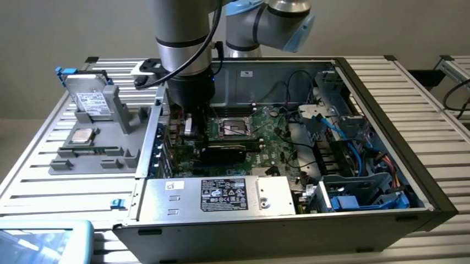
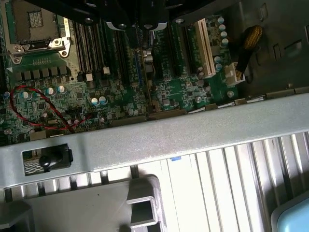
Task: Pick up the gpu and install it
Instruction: 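Press down on the gpu until it lock into place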
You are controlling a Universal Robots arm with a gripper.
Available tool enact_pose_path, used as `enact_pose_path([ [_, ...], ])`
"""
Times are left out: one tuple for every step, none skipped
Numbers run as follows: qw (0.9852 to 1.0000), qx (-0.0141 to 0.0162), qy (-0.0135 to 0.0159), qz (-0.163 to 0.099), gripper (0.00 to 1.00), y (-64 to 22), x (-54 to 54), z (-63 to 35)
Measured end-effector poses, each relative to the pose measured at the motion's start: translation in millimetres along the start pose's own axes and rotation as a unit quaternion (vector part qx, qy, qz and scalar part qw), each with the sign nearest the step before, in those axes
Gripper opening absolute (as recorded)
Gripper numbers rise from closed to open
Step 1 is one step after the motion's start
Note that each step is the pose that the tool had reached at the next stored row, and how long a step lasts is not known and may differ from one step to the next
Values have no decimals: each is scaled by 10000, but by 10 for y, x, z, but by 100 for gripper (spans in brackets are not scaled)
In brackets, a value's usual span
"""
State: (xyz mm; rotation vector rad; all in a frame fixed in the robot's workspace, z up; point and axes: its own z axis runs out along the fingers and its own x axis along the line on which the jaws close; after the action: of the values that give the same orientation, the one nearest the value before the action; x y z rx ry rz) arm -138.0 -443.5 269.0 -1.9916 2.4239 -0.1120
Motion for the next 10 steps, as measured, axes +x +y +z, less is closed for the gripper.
enact_pose_path([
  [10000,-1,1,11,12,0,0,1],
  [10000,-1,0,21,12,0,0,4],
  [10000,-1,0,32,12,1,0,7],
  [10000,-1,2,44,12,1,1,11],
  [10000,-1,3,55,12,2,1,15],
  [10000,-2,4,66,12,2,3,18],
  [10000,-3,4,76,12,2,5,23],
  [10000,0,0,87,12,1,5,32],
  [10000,0,2,98,12,1,6,36],
  [9999,-2,3,109,12,1,6,36],
])
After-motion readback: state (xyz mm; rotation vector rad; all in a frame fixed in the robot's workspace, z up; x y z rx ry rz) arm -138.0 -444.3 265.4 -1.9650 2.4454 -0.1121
